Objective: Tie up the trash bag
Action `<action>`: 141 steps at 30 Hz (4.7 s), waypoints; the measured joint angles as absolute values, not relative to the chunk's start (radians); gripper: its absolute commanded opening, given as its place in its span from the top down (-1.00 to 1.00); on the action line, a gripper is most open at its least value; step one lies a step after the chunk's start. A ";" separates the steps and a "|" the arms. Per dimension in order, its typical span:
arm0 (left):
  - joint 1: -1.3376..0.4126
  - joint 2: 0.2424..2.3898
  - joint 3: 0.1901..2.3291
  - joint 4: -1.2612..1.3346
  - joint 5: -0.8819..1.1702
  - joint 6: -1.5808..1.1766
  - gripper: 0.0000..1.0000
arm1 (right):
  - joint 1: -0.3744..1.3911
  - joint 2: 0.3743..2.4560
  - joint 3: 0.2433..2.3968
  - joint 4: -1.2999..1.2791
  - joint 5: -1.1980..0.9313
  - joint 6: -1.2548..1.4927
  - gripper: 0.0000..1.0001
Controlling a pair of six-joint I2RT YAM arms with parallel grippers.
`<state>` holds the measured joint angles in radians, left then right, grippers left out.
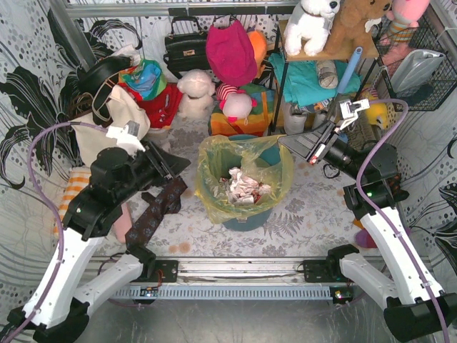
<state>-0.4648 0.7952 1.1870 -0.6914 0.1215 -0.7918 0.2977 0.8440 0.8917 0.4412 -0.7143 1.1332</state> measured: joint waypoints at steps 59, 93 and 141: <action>-0.406 1.175 1.423 -0.735 0.304 -0.637 1.00 | 0.298 0.696 0.882 0.231 -0.526 1.001 1.00; -0.390 1.008 1.359 0.054 0.557 -0.807 1.00 | 0.298 1.043 1.215 0.532 -0.558 1.034 1.00; -0.390 1.012 1.499 -0.321 0.543 -0.552 0.27 | 0.298 1.040 1.256 0.286 -0.726 0.818 0.38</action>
<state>-0.3904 1.0122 1.4986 -0.3210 0.5434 -0.5522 0.2977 1.0405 1.2560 0.2863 -0.7258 0.8181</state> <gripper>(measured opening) 0.380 0.320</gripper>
